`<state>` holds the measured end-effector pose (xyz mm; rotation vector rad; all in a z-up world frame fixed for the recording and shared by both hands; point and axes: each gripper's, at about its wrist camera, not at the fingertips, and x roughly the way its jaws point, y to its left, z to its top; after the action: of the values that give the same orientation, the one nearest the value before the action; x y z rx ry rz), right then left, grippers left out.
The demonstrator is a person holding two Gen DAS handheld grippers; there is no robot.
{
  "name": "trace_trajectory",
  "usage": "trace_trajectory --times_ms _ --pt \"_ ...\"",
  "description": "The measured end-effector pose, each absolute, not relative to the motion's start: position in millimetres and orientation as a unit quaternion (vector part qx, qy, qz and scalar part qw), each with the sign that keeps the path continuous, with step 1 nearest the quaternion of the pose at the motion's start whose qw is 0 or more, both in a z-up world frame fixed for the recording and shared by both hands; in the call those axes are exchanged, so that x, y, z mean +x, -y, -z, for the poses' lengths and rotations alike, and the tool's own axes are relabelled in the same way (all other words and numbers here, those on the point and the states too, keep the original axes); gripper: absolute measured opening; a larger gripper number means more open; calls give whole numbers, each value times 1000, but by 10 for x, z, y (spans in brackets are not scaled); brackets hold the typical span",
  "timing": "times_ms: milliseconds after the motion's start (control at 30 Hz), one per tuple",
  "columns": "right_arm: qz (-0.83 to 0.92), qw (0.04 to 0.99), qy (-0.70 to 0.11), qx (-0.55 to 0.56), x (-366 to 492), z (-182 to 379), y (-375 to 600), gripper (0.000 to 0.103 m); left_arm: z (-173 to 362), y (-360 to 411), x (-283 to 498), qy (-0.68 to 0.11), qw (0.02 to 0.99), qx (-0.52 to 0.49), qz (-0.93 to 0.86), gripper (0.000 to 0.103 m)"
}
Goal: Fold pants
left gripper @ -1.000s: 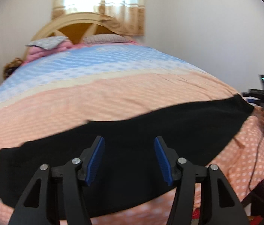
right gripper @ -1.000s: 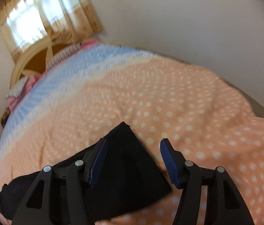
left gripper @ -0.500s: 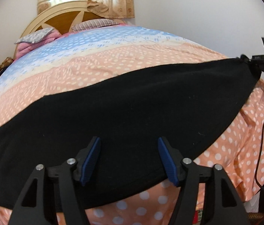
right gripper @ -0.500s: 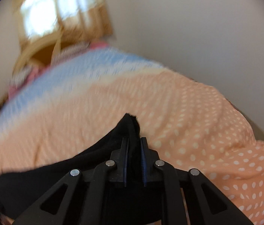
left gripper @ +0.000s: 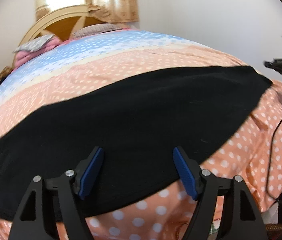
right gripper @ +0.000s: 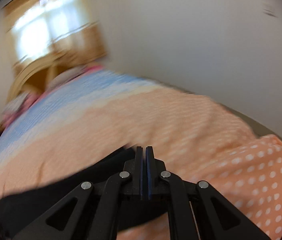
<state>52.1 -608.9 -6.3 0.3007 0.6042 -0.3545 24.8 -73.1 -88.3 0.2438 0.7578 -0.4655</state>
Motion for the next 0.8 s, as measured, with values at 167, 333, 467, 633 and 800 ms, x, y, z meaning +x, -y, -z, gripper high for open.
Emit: trace_trajectory --times_ms 167,333,467,633,800 --pt "88 922 -364 94 654 296 5471 3 838 798 321 -375 893 143 201 75" --pt "102 885 -437 128 752 710 5468 3 802 678 487 -401 893 112 169 76" --pt "105 881 -437 150 633 701 5512 3 782 646 589 -413 892 105 149 76" --pt "113 891 -410 162 485 435 5329 4 687 652 599 -390 902 112 145 78" --pt "33 914 -377 145 613 211 4573 4 652 556 655 -379 910 110 127 82"
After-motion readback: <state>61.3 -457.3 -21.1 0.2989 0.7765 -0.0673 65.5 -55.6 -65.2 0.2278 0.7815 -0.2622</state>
